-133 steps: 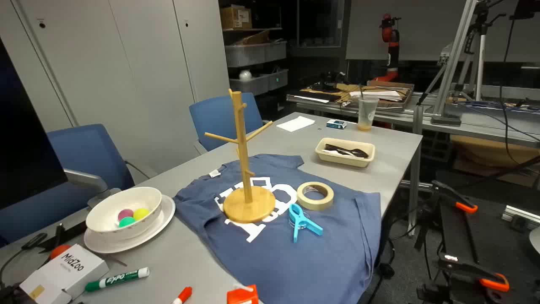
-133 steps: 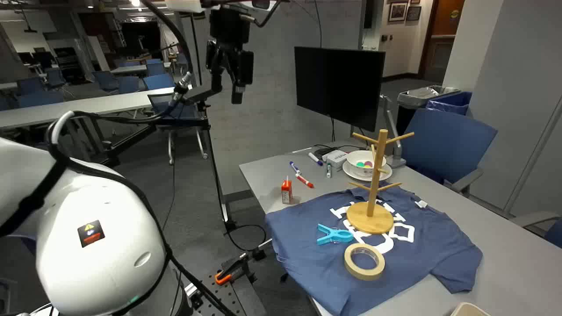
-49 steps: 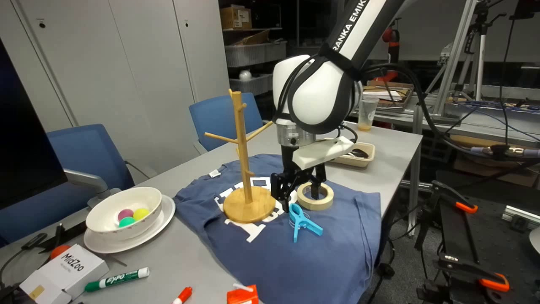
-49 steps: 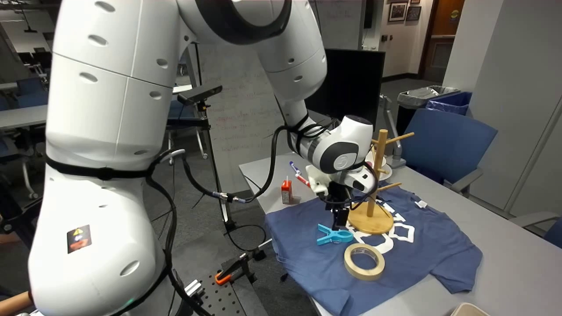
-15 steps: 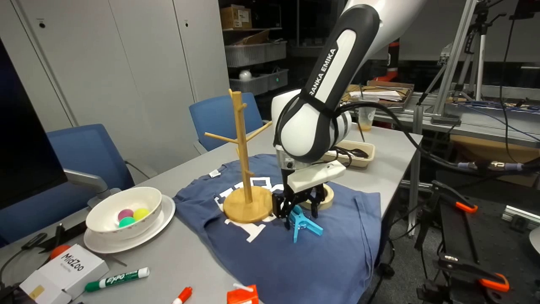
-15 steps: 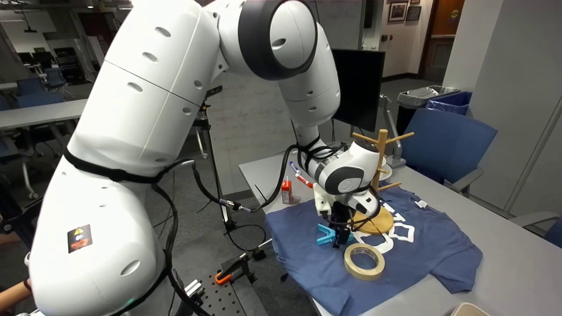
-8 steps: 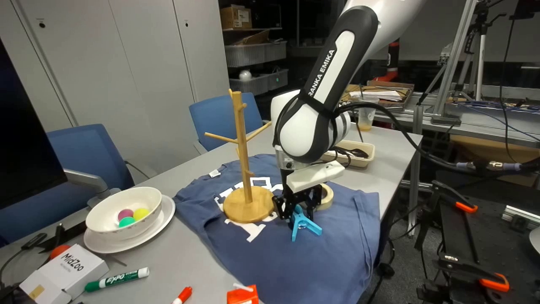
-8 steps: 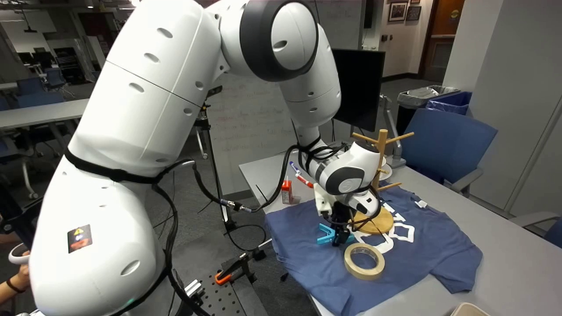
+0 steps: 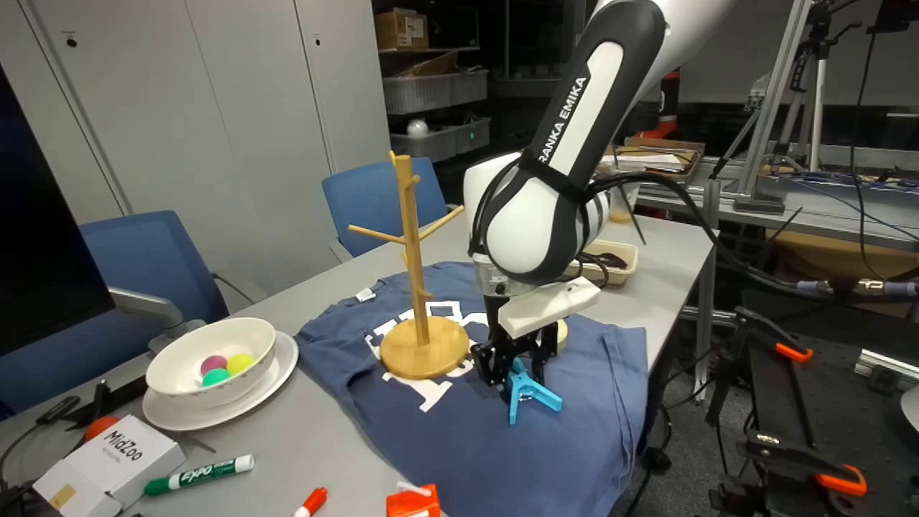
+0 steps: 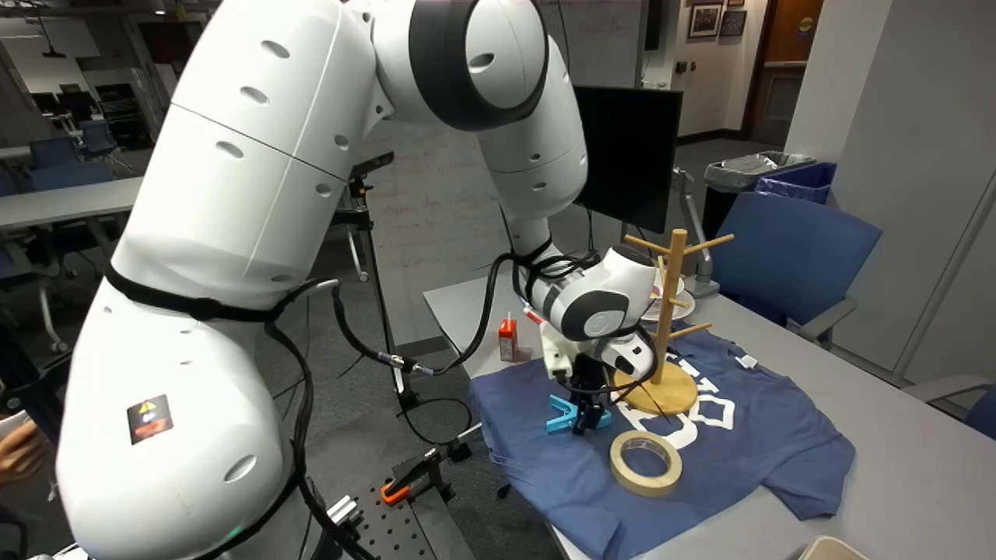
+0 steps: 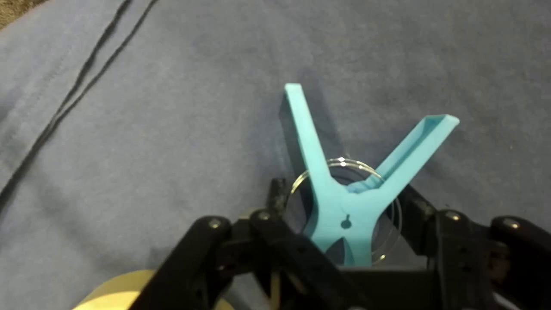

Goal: Hang the light-blue object on the stand

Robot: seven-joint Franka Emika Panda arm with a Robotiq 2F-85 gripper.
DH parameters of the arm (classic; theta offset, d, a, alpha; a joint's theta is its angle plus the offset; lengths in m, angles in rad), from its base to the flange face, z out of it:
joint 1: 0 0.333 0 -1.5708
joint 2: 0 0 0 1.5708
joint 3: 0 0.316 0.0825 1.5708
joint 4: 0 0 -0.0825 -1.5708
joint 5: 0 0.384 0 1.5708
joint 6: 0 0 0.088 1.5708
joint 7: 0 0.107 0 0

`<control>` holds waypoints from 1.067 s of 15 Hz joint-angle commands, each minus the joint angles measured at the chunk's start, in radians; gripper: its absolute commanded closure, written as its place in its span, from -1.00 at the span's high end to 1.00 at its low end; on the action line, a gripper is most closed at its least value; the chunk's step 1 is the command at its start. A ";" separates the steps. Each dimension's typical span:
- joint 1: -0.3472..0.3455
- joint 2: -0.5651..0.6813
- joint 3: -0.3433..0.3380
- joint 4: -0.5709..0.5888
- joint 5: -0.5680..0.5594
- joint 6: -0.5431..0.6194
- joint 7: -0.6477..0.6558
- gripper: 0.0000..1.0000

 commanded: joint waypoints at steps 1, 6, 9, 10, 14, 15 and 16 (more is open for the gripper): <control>0.047 -0.094 -0.010 -0.086 -0.005 -0.029 0.017 -0.27; 0.147 -0.177 -0.051 -0.168 -0.079 0.006 0.093 -0.27; 0.203 -0.209 -0.080 -0.185 -0.174 0.030 0.166 -0.27; 0.218 -0.218 -0.088 -0.189 -0.207 0.038 0.192 -0.27; 0.280 -0.257 -0.135 -0.192 -0.365 0.072 0.327 -0.27; 0.296 -0.265 -0.151 -0.194 -0.412 0.089 0.369 -0.27; 0.315 -0.273 -0.172 -0.195 -0.465 0.105 0.420 -0.27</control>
